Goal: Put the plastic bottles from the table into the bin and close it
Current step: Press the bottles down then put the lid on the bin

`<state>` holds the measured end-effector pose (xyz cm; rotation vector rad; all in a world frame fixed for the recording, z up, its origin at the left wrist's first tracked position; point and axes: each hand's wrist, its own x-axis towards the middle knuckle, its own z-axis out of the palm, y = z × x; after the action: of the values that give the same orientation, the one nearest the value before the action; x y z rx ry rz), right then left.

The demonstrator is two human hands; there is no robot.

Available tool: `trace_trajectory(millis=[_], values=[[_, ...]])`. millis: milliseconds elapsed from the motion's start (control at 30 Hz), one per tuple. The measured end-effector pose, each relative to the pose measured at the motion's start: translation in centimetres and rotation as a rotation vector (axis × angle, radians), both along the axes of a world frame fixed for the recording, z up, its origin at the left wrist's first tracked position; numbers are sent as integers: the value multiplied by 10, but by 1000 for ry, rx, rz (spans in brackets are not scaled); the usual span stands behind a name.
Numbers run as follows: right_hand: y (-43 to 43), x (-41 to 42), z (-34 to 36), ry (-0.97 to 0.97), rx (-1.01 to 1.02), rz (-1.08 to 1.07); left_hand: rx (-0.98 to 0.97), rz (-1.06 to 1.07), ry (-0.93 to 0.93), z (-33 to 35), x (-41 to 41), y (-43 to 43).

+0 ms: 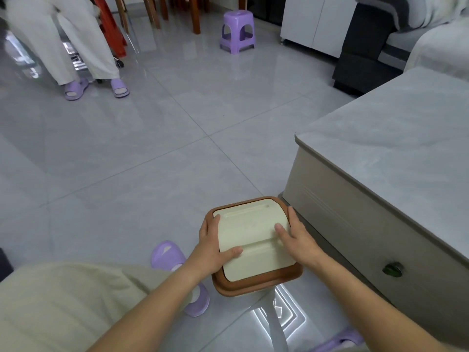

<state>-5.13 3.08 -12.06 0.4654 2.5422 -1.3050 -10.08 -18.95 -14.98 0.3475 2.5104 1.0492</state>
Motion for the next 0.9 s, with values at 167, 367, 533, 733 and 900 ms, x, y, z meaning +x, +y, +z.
trace_trajectory(millis=[167,367,533,733,900], values=[[-5,0,-18,-14,-14,-78,32,59,26,-4,6,3],[-1,4,-21,-53,-14,-35,21,67,-12,-5,7,4],[2,3,-20,-100,5,-1,-72,38,-37,4,6,5],[1,3,-18,-98,-35,-51,238,282,-62,-5,13,7],[-9,8,-11,-152,-15,-31,295,623,-496,-37,29,6]])
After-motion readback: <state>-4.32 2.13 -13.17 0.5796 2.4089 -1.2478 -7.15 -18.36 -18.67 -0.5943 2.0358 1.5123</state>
